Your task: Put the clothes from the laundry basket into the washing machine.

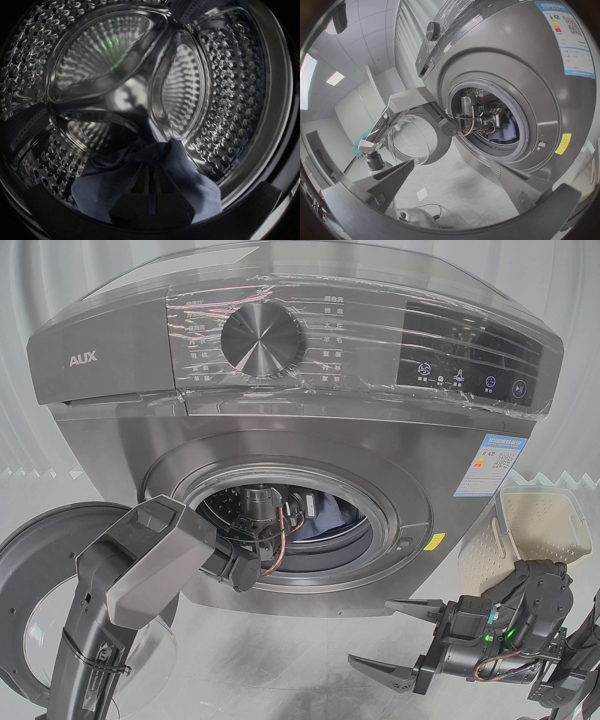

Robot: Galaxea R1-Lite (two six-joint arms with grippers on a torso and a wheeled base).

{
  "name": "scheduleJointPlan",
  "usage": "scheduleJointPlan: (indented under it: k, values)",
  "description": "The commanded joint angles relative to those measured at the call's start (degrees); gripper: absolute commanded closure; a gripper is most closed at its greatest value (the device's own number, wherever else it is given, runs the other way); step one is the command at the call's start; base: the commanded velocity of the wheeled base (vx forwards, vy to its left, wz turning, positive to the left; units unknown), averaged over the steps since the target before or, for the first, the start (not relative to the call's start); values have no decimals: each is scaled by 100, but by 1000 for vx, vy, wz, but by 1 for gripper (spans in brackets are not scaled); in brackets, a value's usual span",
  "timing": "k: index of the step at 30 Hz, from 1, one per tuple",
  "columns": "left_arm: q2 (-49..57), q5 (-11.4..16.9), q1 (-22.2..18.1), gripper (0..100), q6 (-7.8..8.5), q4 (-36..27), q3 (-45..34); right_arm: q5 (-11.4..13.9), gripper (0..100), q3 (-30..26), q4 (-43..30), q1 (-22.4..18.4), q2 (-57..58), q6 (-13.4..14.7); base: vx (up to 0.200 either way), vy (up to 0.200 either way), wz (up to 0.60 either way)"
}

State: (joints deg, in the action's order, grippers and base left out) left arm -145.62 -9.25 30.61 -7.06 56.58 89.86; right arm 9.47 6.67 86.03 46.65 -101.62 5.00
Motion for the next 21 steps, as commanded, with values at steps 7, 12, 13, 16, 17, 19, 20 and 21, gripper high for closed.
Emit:
scheduleJointPlan:
  k: [7,12,13,16,17,19,20,21]
  values:
    - [-960,-217,-169,100,3,-94,1781,2,0,-8,2,2,-33,1,0,0,0]
    - [-1162,-349,-240,100,11,-217,2264,11,0,1,10,2,-51,1,0,0,0]
    - [-1162,-349,-249,100,20,-235,2282,11,0,1,10,2,-60,1,0,0,0]
    - [-1153,-349,-249,100,20,-244,2273,11,0,-8,10,2,-86,10,0,0,0]
    - [-1144,-349,-249,100,20,-244,2264,11,0,-8,10,2,-86,10,0,0,0]
    - [-1127,-349,-249,0,20,-244,2229,11,0,-8,10,2,-86,10,0,0,0]
    - [-1100,-349,-249,0,20,-244,2168,11,0,-8,10,2,-95,10,0,0,0]
    - [-1065,-349,-240,0,11,-252,2071,11,0,-8,10,2,-95,10,0,0,0]
